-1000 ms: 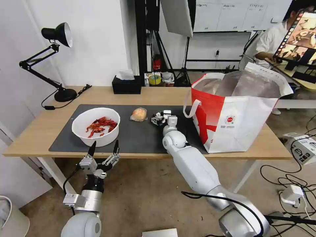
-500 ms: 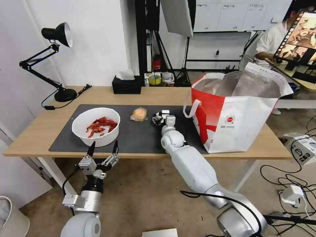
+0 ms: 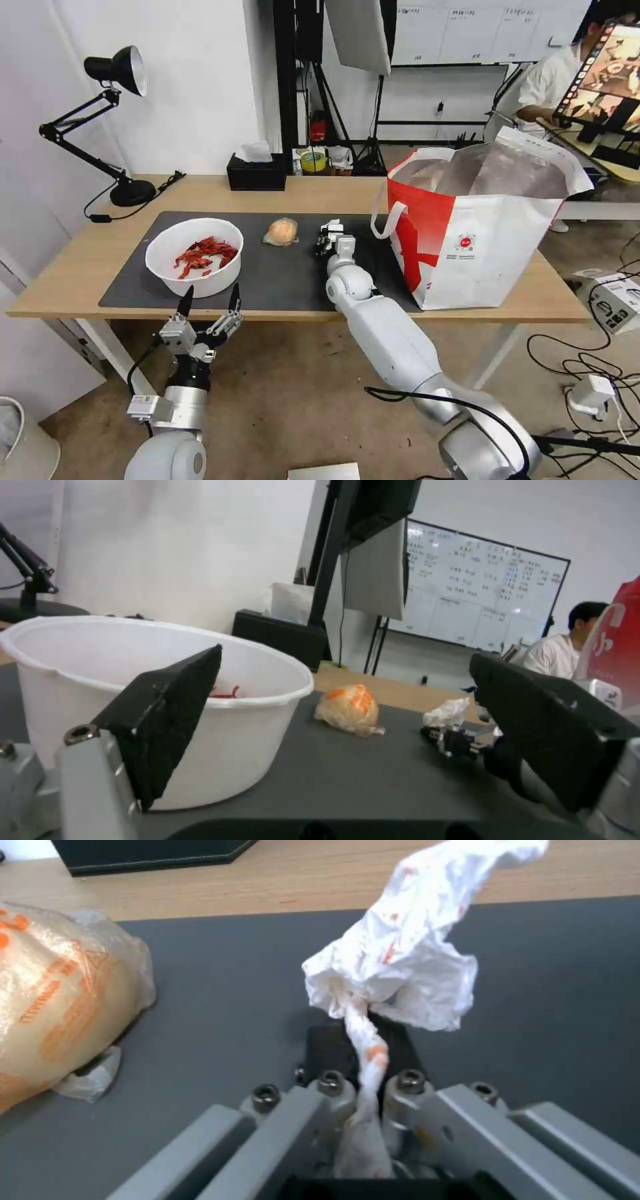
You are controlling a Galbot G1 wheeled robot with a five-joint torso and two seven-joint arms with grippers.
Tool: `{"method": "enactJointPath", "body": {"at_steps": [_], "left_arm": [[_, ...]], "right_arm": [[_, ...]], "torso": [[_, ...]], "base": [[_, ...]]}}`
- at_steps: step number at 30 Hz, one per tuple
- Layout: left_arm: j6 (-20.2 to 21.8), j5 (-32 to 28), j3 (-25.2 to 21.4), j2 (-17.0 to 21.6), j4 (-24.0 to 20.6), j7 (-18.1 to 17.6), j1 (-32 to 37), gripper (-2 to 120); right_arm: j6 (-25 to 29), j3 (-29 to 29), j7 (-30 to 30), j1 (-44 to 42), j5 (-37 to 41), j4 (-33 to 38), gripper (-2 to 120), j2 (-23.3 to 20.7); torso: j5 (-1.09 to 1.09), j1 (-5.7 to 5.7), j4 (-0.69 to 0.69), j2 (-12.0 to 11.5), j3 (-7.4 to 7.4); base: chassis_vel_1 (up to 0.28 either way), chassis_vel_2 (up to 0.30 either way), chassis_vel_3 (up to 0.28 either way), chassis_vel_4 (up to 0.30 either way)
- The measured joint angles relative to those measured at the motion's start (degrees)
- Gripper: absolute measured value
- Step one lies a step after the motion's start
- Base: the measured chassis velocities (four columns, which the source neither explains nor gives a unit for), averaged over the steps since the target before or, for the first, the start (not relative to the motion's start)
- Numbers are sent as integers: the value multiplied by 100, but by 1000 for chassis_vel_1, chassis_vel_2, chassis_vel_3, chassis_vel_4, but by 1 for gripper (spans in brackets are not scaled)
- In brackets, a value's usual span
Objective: Pick up the trash from the table and place it into the takeout bag.
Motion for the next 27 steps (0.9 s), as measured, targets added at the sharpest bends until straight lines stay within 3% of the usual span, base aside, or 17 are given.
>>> {"method": "enactJointPath", "body": {"at_steps": [18, 27], "left_arm": [[10, 24, 42, -36, 10, 0, -46, 100], [51, 21, 19, -11, -13, -3, -69, 100]], "right_arm": [[-16, -270, -26, -132, -161, 714, 0, -370], [-31, -636, -541, -210, -36, 1296, 0, -638]], "torso": [[0, 0, -1, 0, 0], [0, 0, -1, 0, 0]], "base": [[0, 0, 0, 0], [0, 0, 0, 0]]}}
